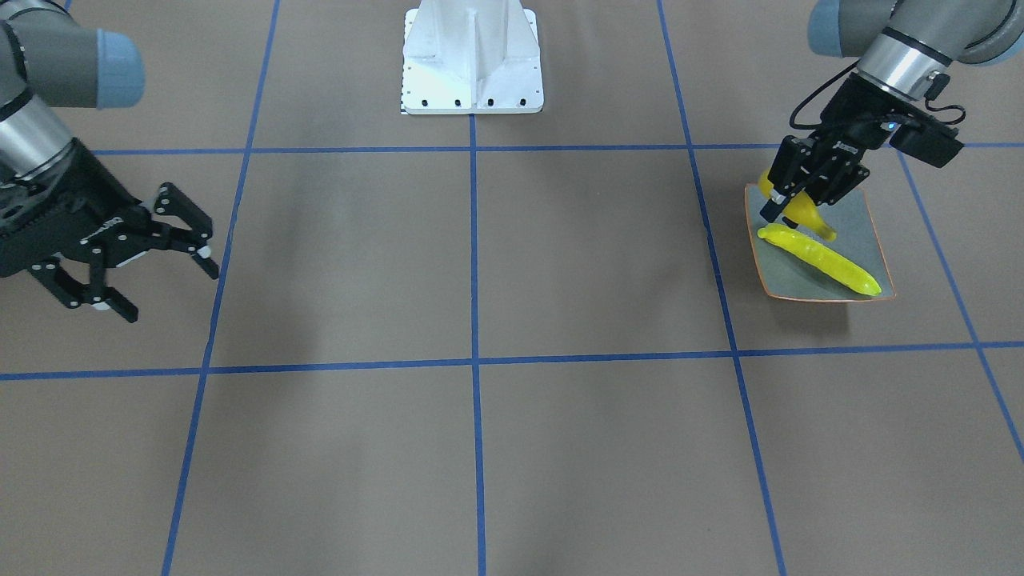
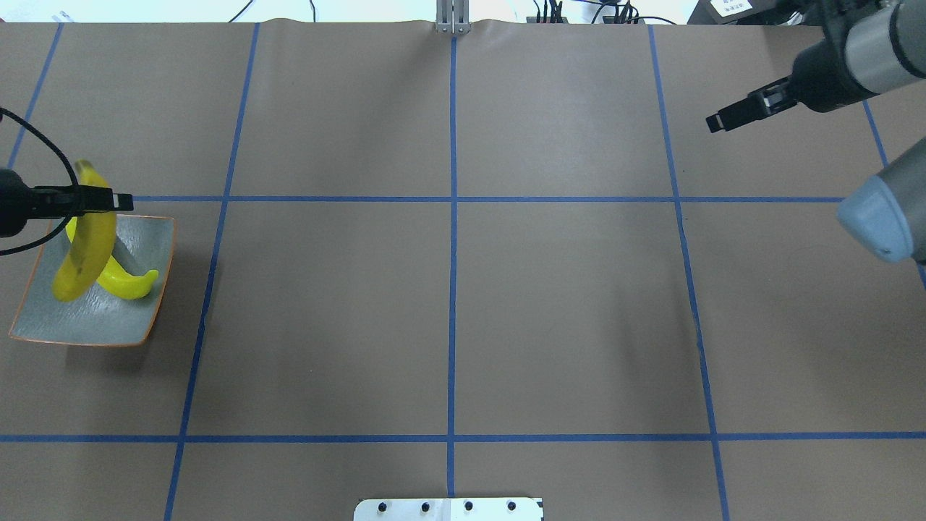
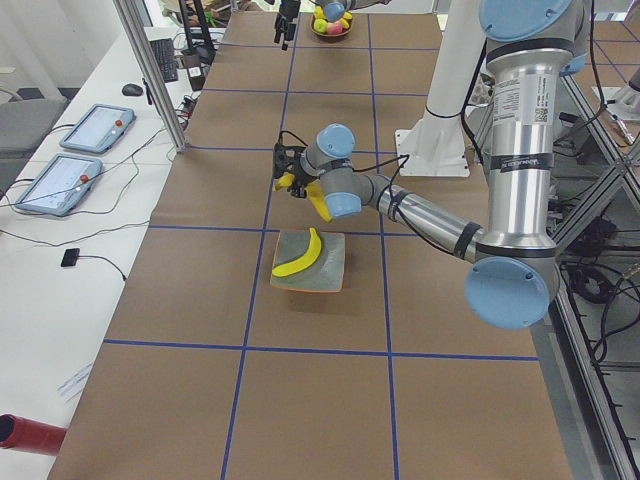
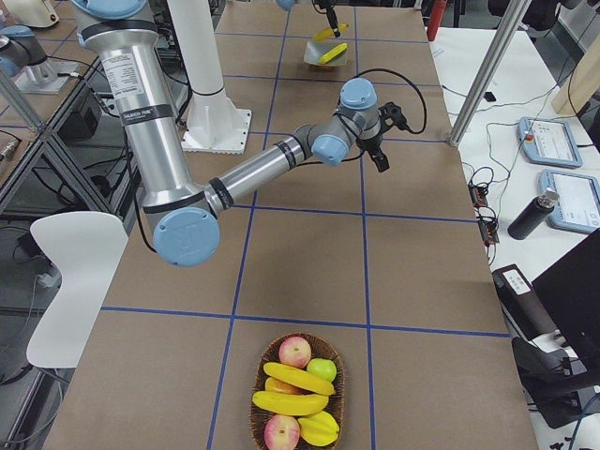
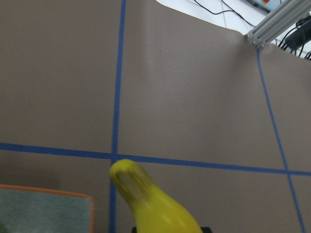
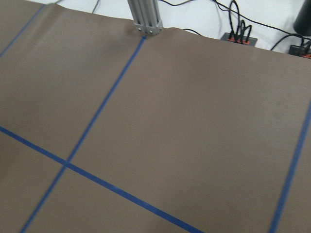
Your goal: Transfer all bananas from basket to plate
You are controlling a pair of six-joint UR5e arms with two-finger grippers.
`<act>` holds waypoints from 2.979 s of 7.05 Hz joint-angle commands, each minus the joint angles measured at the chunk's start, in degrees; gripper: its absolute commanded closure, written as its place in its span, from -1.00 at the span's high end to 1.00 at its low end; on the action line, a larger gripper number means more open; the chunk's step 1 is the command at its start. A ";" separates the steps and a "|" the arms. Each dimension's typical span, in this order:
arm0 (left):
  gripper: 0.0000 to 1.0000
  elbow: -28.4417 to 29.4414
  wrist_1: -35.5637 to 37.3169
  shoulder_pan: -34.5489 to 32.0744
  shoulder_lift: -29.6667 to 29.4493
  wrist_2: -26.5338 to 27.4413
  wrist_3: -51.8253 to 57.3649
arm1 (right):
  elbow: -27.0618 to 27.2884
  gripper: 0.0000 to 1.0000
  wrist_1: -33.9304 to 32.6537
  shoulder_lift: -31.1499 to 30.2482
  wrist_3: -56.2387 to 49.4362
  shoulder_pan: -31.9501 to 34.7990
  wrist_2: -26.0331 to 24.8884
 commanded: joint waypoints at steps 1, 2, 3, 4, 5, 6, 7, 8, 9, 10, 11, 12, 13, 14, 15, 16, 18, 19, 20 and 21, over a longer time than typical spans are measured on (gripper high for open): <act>-1.00 1.20 -0.50 0.23 4.82 5.74 17.62 | -0.24 1.00 -0.23 -9.07 -14.34 5.97 2.77; -1.00 1.22 -0.68 0.33 5.09 5.77 22.48 | -1.29 1.00 -1.71 -11.54 -22.06 9.66 4.87; -1.00 1.65 -1.38 0.67 4.84 5.59 26.27 | -2.60 1.00 -2.68 -13.66 -28.67 12.91 7.06; -1.00 1.83 -1.91 2.24 4.31 5.68 29.53 | -3.83 1.00 -3.13 -14.98 -32.56 15.29 7.52; -1.00 2.27 -2.18 4.52 3.52 5.85 30.17 | -4.98 1.00 -3.22 -16.21 -33.65 16.88 7.61; -1.00 4.45 -2.35 5.59 0.73 5.86 30.26 | -6.12 1.00 -3.39 -17.71 -34.35 18.20 7.61; -1.00 6.38 -3.57 6.21 -0.69 5.86 30.53 | -6.22 1.00 -6.88 -18.68 -36.80 19.61 7.79; -0.86 6.92 -4.28 6.21 -0.62 5.51 34.44 | -6.13 1.00 -10.48 -19.12 -40.56 21.71 7.79; -0.35 8.50 -5.33 6.13 -0.70 5.24 37.79 | -6.30 1.00 -11.30 -20.08 -43.04 22.60 7.79; -0.11 11.38 -8.82 6.13 -0.70 5.24 38.08 | -6.31 1.00 -11.65 -19.83 -43.06 22.96 7.79; 0.11 13.85 -13.12 6.13 -0.62 5.15 38.00 | -6.22 1.00 -11.74 -20.00 -43.15 23.14 7.79; 0.27 15.18 -15.60 6.04 -0.44 5.15 38.00 | -6.22 1.00 -11.74 -20.09 -43.24 24.01 7.79; 0.46 15.28 -15.80 6.04 -0.44 5.07 38.00 | -6.13 1.00 -11.74 -20.09 -43.24 24.28 7.79; 0.69 14.93 -15.80 6.04 -0.53 5.06 37.48 | -6.22 1.00 -11.74 -20.01 -43.15 24.20 7.79; 0.90 14.23 -15.98 5.87 -0.53 4.28 37.30 | -6.22 1.00 -11.74 -20.09 -43.24 24.63 7.79; 0.97 13.18 -16.15 5.86 -0.70 1.23 36.60 | -6.30 1.00 -11.74 -20.36 -43.50 25.42 7.79; 0.97 10.98 -15.54 5.60 -0.97 -0.56 32.59 | -7.96 1.00 -11.83 -22.72 -49.00 29.61 7.79; 0.98 10.36 -15.45 5.60 -1.31 -0.47 29.42 | -11.89 1.00 -11.75 -22.82 -55.13 32.69 7.62; 0.98 9.75 -15.36 5.51 -1.32 -0.47 29.13 | -16.54 1.00 -11.74 -22.04 -59.45 35.68 7.44; 0.98 9.74 -15.45 5.51 -1.32 -0.47 29.04 | -20.59 1.00 -11.57 -21.42 -58.97 35.79 7.26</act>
